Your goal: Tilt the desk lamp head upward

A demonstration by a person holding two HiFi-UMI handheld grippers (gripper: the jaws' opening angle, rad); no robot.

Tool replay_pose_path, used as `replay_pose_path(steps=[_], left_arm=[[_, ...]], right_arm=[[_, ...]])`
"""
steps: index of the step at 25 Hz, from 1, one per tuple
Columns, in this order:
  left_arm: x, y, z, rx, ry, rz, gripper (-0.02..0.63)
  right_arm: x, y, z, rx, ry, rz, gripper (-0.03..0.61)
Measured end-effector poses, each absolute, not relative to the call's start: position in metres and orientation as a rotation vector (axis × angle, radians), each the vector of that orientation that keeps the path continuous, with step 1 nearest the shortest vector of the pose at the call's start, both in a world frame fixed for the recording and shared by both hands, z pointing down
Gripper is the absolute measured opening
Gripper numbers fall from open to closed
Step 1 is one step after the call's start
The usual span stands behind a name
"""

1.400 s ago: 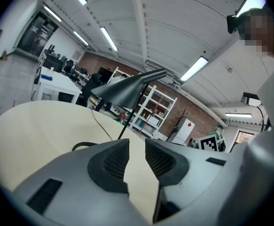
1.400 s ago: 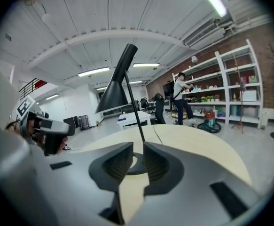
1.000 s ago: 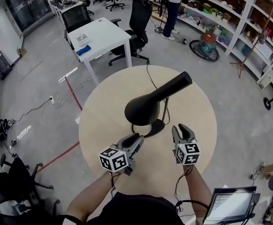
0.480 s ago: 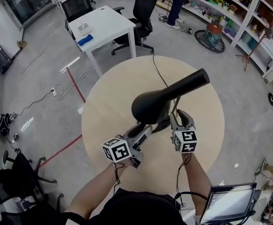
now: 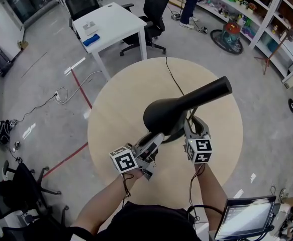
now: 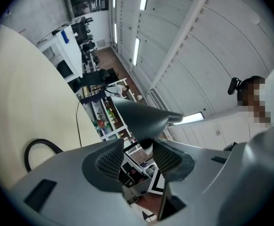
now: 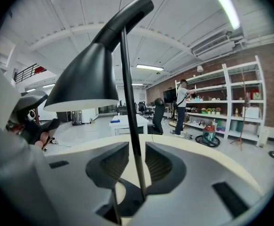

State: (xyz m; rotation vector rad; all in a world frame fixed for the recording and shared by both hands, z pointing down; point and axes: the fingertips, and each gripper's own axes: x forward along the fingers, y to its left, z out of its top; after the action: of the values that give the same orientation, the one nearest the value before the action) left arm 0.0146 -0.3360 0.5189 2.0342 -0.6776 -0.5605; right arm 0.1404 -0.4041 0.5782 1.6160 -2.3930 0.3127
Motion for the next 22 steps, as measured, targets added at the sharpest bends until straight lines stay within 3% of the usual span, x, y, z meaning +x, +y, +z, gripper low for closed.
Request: replay_pose_path(steps=[11, 15, 22], left_arm=[[0.019, -0.336, 0.51, 2.007, -0.621, -0.622, 0.195], [0.016, -0.334, 0.506, 2.021, -0.61, -0.626, 0.107], [0.017, -0.336, 0.507, 2.033, -0.635, -0.606, 0.101]], right_arm=[[0.14, -0.403, 0.582, 1.628, -2.373, 0.298, 0.064], [0.137, -0.403, 0.582, 1.624, -2.375, 0.296, 0.061], [0.138, -0.405, 0.583, 1.611, -2.354, 0.268, 0.057]])
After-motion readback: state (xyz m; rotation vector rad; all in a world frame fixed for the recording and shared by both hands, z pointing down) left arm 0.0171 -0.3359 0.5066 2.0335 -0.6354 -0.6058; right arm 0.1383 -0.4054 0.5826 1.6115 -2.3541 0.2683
